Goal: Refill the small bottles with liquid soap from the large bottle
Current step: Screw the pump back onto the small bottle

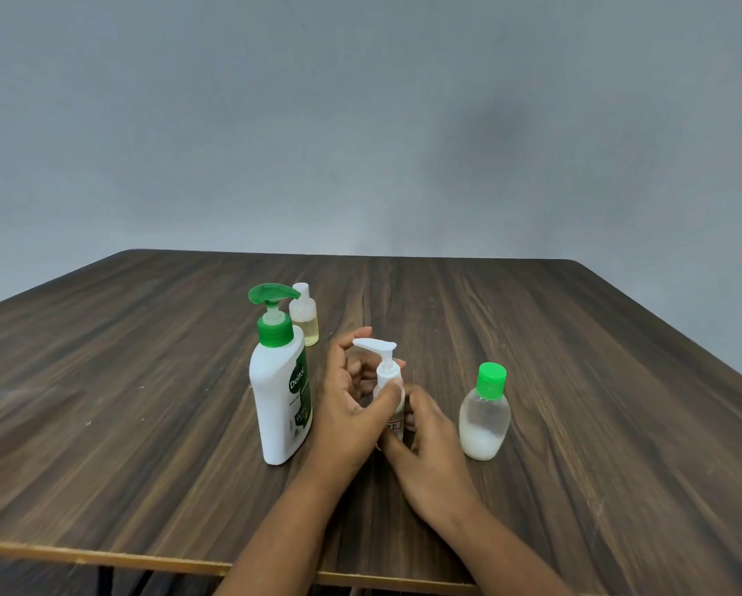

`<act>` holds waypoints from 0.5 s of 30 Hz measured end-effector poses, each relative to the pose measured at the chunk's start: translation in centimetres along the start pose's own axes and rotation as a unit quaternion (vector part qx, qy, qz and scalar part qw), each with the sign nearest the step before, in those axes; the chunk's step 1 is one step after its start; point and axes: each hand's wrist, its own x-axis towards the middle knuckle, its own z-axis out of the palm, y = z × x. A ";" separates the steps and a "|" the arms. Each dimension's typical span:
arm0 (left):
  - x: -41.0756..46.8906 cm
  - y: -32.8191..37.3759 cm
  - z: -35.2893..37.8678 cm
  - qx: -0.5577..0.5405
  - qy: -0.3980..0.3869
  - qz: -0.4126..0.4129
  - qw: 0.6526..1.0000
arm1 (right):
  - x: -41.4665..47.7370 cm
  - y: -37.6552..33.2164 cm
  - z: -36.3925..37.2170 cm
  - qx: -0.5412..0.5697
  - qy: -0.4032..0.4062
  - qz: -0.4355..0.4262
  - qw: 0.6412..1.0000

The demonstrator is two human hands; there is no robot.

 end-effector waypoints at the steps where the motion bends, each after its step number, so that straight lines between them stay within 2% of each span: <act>1: 0.0 0.0 0.0 0.003 0.008 -0.005 1.000 | 0.0 -0.1 0.0 -0.002 0.001 -0.001 1.000; 15: 0.2 -0.3 -0.1 -0.036 -0.009 -0.034 0.999 | 0.1 0.2 0.2 0.003 0.016 0.013 1.000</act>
